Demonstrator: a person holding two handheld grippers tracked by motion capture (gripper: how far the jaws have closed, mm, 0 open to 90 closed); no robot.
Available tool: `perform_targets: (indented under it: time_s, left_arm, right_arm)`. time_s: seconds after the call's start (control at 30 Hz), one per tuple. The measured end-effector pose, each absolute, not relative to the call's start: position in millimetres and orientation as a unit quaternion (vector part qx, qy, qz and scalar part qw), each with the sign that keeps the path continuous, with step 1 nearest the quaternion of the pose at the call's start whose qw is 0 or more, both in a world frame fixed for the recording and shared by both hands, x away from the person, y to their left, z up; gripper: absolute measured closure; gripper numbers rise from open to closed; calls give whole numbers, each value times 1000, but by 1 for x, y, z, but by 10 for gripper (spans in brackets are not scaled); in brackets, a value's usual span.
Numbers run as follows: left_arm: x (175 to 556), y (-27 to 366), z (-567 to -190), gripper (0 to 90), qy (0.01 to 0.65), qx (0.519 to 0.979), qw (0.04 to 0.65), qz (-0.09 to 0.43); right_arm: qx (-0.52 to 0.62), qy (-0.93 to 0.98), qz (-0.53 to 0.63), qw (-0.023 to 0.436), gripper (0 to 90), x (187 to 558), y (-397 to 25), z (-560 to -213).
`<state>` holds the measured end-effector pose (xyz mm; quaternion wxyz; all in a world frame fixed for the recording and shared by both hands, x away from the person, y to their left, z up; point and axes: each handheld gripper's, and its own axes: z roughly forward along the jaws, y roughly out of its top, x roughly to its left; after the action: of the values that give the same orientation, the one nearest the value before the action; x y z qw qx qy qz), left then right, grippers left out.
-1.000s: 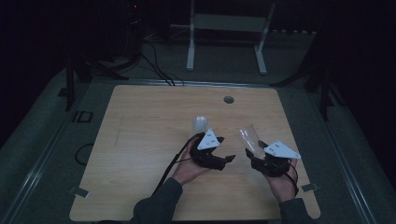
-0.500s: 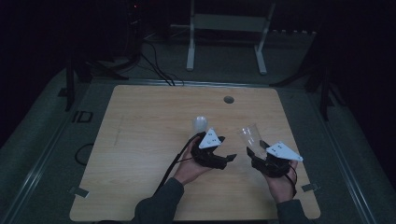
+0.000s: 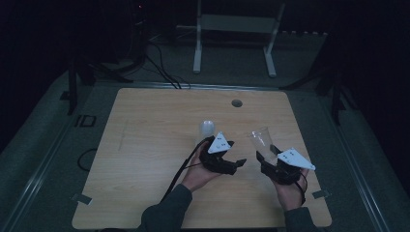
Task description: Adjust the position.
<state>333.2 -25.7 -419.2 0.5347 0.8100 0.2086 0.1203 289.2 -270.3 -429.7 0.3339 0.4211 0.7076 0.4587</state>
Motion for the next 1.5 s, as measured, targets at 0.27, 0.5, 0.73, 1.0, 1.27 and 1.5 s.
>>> perform_targets:
  time_s: [0.27, 0.5, 0.73, 1.0, 1.27, 1.5]
  left_arm:
    - [334, -28, -418, 251, 215, 807, 538, 118]
    - [335, -28, -417, 251, 223, 803, 541, 113]
    - [336, -30, -415, 251, 229, 802, 540, 113]
    - [337, -33, -413, 250, 232, 802, 541, 105]
    - [339, -35, -409, 240, 238, 799, 544, 94]
    - [340, -35, -405, 238, 245, 791, 554, 89]
  right_arm:
    - [419, 696, 467, 351, 414, 285, -269, -428]
    - [419, 685, 476, 358, 414, 284, -270, -428]
    - [415, 681, 482, 363, 414, 282, -269, -429]
    - [411, 676, 489, 368, 414, 279, -269, -429]
    - [405, 671, 497, 372, 413, 277, -268, -430]
    - [401, 668, 504, 373, 413, 275, -267, -430]
